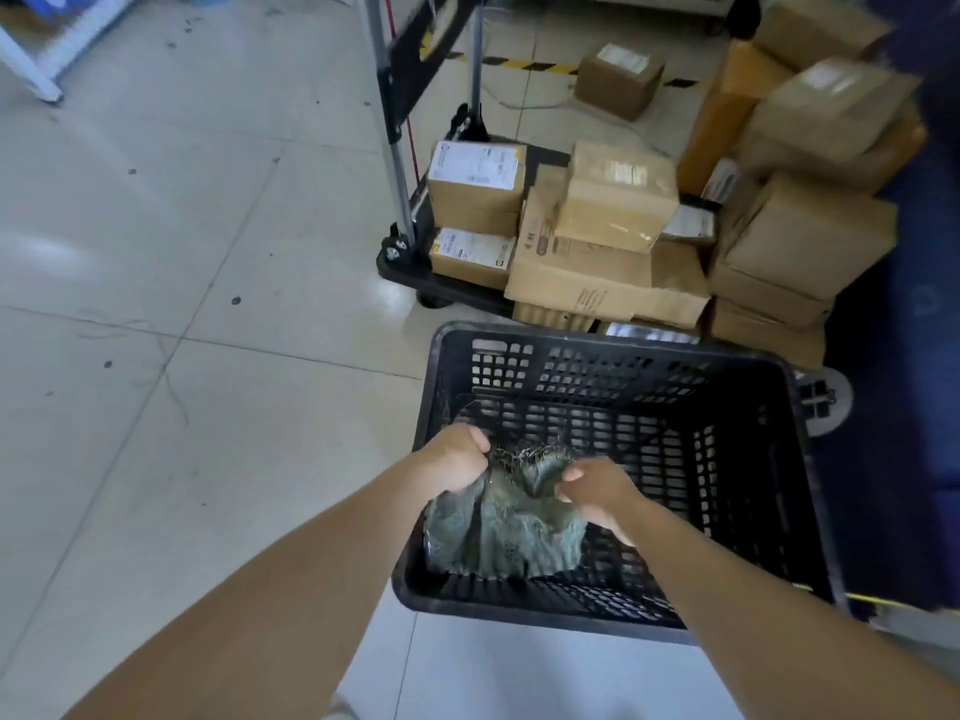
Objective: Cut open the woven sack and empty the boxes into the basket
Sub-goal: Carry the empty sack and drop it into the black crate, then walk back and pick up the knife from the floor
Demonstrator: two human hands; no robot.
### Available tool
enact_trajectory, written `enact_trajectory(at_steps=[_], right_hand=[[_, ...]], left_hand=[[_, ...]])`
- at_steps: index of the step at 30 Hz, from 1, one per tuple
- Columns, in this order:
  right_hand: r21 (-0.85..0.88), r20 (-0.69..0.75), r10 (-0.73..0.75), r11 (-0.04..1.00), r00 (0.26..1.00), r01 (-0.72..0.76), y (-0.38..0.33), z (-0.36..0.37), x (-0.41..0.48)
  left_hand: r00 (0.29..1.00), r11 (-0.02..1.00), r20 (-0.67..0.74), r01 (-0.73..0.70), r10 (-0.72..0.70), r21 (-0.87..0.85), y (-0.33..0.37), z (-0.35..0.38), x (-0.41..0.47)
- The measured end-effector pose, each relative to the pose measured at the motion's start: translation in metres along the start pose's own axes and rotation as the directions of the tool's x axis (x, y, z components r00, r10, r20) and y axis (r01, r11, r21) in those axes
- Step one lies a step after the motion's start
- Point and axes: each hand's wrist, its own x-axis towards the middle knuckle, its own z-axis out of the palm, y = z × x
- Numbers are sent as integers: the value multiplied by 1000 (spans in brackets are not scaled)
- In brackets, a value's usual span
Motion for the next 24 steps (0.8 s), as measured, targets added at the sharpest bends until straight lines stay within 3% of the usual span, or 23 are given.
enact_trajectory(at_steps=[7,13,17,19,24], right_hand=[[-100,-50,-197,976,979,192,-113,-85,-127],[-327,-112,-471,849,875,415,-248,-155,-286],[-494,-63,-643,685,763,536,-334,-178,-396],[-611,1,-739,533,674,585,-374,-178,-455],[-721,157,-913,154,376,675,-444,-150,-600]], left_hand=[[987,991,-89,-128,131,44,71,-102,-142],[913,947,-262,-278,313,162,115,-224,-315],[848,931,-401,-259,347,257,121,-298,-444],[799,931,-496,-210,340,299,114,-326,-508],[601,948,-750,-40,276,316,76,-352,-681]])
